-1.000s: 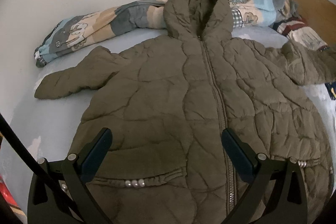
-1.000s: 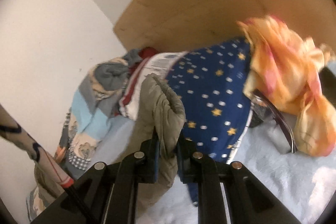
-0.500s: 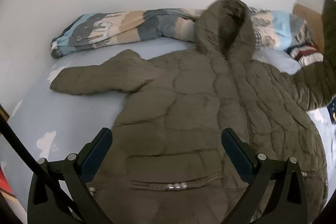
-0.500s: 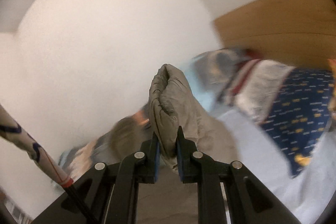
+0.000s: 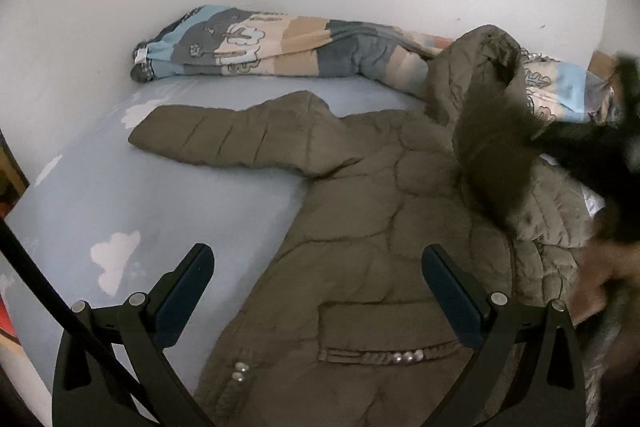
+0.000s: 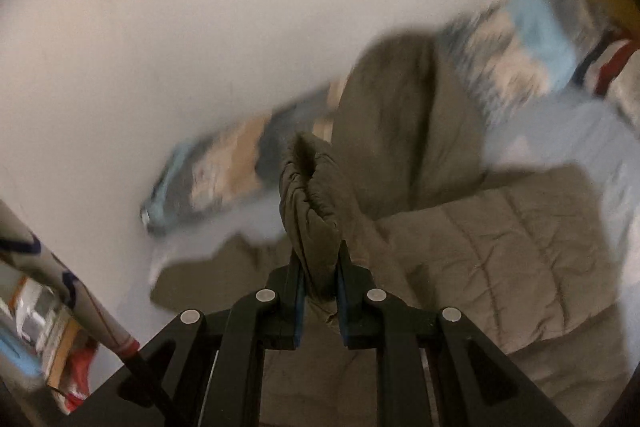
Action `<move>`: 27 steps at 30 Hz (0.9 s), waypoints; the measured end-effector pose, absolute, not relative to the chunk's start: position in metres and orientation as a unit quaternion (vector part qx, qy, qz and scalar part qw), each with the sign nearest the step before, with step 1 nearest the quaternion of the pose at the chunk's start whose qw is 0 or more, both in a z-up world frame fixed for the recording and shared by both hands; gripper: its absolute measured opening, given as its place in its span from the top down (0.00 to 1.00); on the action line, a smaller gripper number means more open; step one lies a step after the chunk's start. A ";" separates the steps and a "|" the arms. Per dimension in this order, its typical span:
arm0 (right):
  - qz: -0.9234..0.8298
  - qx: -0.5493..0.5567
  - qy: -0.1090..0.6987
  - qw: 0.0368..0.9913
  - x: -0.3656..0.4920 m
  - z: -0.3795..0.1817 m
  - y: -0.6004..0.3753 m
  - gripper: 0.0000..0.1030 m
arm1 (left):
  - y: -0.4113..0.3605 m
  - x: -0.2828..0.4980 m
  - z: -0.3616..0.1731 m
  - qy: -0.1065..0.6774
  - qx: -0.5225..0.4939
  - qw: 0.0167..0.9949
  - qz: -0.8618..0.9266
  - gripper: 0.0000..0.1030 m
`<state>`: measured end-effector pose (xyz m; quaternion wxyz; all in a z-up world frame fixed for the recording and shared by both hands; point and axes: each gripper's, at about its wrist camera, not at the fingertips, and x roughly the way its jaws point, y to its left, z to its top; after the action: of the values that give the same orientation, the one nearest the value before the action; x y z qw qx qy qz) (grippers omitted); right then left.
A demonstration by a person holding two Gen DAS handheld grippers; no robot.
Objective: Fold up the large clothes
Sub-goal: 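Carry the held sleeve across the jacket body with the right gripper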
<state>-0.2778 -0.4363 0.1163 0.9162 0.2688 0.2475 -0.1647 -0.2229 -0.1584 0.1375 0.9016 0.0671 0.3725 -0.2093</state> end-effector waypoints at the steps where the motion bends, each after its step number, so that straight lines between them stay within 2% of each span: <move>1: -0.164 0.269 0.264 0.912 -0.266 0.100 -0.434 0.86 | -0.157 -0.222 0.137 0.375 0.066 0.901 -0.209 0.00; 5: -0.155 0.287 0.313 0.892 -0.231 0.040 -0.434 0.86 | -0.159 -0.223 0.136 0.377 0.066 0.899 -0.212 0.00; 8: -0.144 0.309 0.336 0.878 -0.223 0.016 -0.432 0.82 | -0.163 -0.222 0.136 0.377 0.070 0.898 -0.215 0.00; 10: -0.132 0.323 0.354 0.867 -0.217 0.003 -0.435 0.67 | -0.167 -0.221 0.135 0.379 0.071 0.897 -0.215 0.00; 11: -0.116 0.332 0.363 0.863 -0.216 0.000 -0.437 0.53 | -0.168 -0.220 0.134 0.380 0.071 0.897 -0.215 0.00; 12: -0.103 0.337 0.369 0.860 -0.217 0.001 -0.436 0.44 | -0.170 -0.219 0.133 0.382 0.070 0.896 -0.215 0.00; 15: -0.064 0.332 0.372 0.864 -0.228 0.017 -0.437 0.33 | -0.175 -0.218 0.130 0.386 0.070 0.894 -0.216 0.00; 18: -0.031 0.325 0.354 0.876 -0.250 0.042 -0.441 0.27 | -0.185 -0.217 0.125 0.392 0.073 0.891 -0.217 0.00; 21: -0.058 0.309 0.331 0.890 -0.282 0.064 -0.460 0.26 | -0.195 -0.218 0.122 0.396 0.079 0.888 -0.220 0.00; 27: -0.298 0.233 0.354 0.855 -0.328 0.056 -0.540 0.26 | -0.211 -0.228 0.117 0.391 0.105 0.885 -0.232 0.00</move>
<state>-0.3276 -0.5402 0.0558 0.8552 0.2326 0.3543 -0.2983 -0.2280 -0.2111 0.1172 0.8847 0.1048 0.3907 -0.2316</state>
